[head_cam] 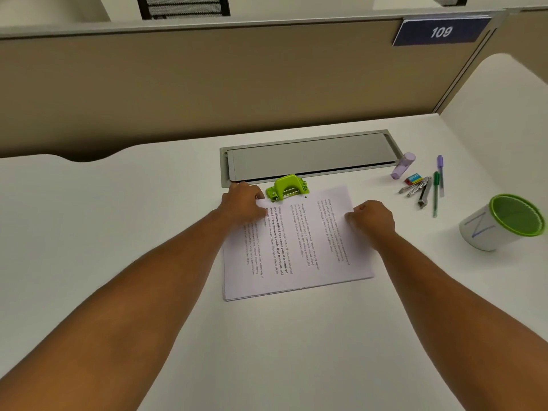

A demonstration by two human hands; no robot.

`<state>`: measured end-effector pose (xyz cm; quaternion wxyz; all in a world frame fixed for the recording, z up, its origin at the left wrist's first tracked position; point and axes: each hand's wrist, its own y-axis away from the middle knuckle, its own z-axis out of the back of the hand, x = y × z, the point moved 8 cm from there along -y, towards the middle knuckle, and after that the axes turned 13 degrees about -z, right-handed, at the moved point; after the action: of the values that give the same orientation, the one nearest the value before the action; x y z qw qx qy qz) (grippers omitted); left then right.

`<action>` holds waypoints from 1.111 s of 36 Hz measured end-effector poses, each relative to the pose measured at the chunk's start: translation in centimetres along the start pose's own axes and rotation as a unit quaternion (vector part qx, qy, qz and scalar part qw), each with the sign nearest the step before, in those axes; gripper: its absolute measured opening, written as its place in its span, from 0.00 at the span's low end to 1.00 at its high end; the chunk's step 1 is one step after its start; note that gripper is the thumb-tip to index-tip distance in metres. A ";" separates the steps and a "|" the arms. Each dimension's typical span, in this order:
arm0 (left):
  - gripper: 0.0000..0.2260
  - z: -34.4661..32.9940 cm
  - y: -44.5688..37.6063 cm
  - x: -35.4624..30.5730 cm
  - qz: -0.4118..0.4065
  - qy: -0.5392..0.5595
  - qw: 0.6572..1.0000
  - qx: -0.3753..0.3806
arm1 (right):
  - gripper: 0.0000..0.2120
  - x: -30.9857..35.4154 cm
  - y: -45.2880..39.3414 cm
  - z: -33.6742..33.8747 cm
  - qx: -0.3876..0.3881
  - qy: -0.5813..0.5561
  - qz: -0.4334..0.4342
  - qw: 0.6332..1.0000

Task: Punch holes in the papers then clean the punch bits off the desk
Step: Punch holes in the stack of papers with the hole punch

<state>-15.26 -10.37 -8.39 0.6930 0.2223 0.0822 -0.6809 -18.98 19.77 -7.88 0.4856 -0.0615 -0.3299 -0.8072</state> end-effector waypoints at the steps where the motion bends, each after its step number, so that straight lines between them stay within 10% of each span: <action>1: 0.20 -0.1 0.1 0.0 0.001 0.000 1.000 0.002 | 0.08 -0.1 0.1 0.0 0.000 0.001 -0.001 1.000; 13: 0.35 0.3 -0.2 -0.9 -0.013 0.018 0.997 -0.075 | 0.06 -0.3 0.2 0.0 0.002 -0.029 0.012 1.000; 40: 0.26 1.0 -1.9 -4.2 -0.100 0.029 0.977 -0.187 | 0.04 -0.6 -0.7 0.1 0.031 -0.097 0.025 0.994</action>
<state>-17.51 -6.94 -6.15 0.6476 0.0993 0.2502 -0.7128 -19.30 20.48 -8.34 0.4731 -0.1328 -0.3988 -0.7743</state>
